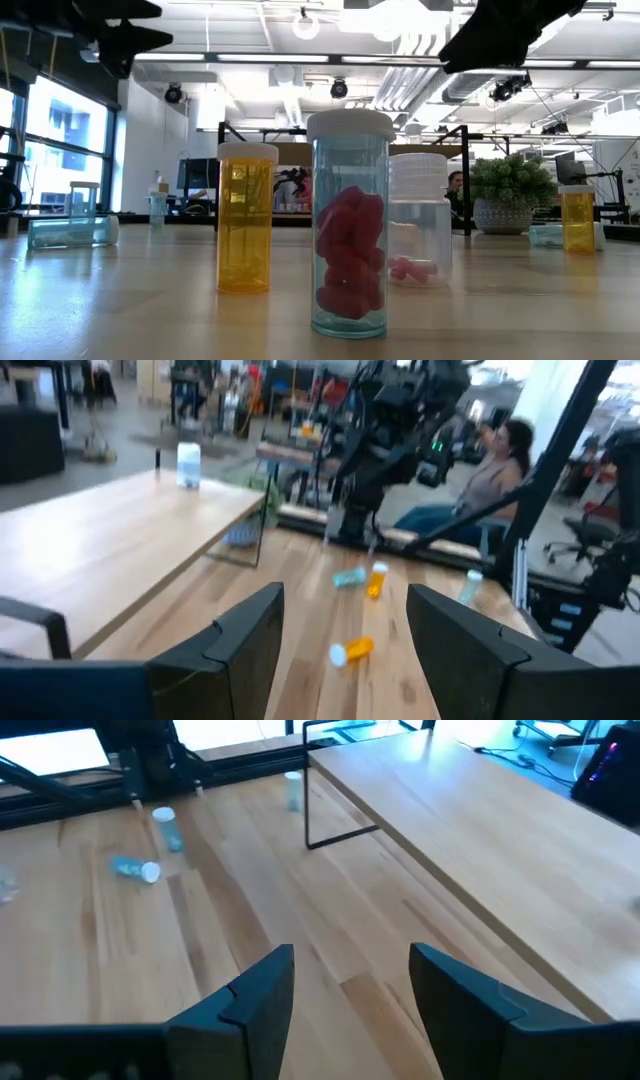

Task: Pick and place medicine bottles onto shelf by color
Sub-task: Put the top left blue pill bottle on the shelf

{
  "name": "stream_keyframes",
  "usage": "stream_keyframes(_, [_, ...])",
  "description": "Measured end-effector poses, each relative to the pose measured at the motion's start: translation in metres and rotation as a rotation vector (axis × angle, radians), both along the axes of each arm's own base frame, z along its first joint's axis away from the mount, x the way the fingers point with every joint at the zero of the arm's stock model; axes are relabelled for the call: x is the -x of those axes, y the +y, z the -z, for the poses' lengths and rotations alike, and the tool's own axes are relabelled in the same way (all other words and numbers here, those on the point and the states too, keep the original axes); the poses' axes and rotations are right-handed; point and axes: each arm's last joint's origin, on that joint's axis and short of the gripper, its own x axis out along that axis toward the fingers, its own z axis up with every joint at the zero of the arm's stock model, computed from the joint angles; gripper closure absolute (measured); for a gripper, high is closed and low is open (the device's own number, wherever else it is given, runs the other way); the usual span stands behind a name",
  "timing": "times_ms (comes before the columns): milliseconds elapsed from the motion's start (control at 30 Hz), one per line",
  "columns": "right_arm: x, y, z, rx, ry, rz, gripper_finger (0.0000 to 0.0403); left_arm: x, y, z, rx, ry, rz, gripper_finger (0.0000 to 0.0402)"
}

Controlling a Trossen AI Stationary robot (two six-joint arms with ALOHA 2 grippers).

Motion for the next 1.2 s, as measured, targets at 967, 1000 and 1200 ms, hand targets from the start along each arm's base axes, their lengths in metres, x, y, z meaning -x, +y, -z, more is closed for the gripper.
stream_keyframes(967, [0.003,0.006,0.003,-0.034,0.015,-0.011,0.0213,-0.027,-0.008,-0.023,0.234,0.711,-0.011,0.02])
stream_keyframes(1000, [0.003,0.006,0.003,-0.036,0.015,-0.01,0.0213,-0.027,-0.009,-0.022,0.229,0.733,-0.019,0.02])
stream_keyframes(1200, [0.003,0.006,0.003,-0.041,0.012,-0.007,0.0213,-0.029,-0.021,-0.007,0.22,0.832,0.01,0.02])
